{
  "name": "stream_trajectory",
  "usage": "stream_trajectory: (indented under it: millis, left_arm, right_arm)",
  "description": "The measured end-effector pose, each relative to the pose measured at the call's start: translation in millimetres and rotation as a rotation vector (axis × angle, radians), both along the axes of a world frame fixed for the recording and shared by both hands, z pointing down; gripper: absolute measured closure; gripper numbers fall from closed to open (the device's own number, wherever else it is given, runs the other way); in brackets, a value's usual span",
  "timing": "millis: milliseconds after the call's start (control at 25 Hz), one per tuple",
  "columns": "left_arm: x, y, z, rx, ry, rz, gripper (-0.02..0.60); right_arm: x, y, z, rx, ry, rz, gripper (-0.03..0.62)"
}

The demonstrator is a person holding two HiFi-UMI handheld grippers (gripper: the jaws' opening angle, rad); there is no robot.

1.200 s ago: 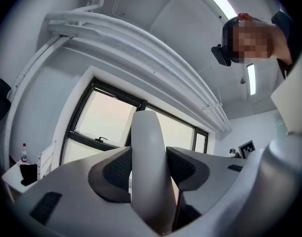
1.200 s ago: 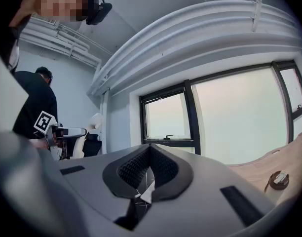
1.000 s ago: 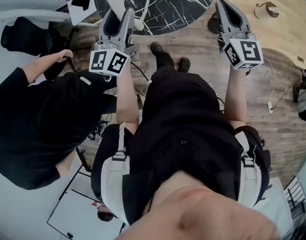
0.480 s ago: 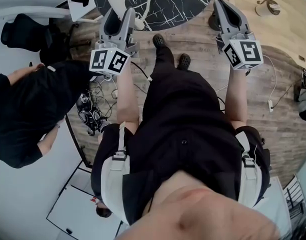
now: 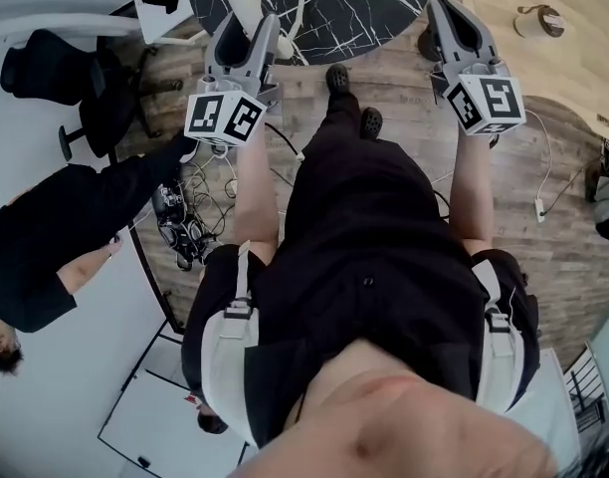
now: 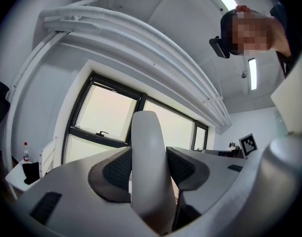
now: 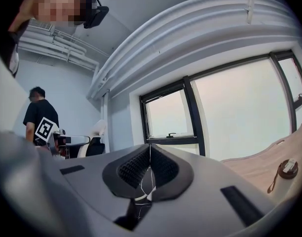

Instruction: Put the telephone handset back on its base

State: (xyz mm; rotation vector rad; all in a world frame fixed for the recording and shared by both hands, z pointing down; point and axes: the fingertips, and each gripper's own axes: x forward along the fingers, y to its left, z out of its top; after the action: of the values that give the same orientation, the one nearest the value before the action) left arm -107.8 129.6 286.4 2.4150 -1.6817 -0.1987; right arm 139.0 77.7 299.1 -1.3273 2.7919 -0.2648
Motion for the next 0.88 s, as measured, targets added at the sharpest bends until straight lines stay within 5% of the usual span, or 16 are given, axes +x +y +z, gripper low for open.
stream_trajectory:
  millis: [880]
  left_arm:
    - [-40,-149,31,-0.061,0.052,0.125,0.356]
  right_arm:
    - [-49,-118,4,-0.026,0.054,0.086,0.563]
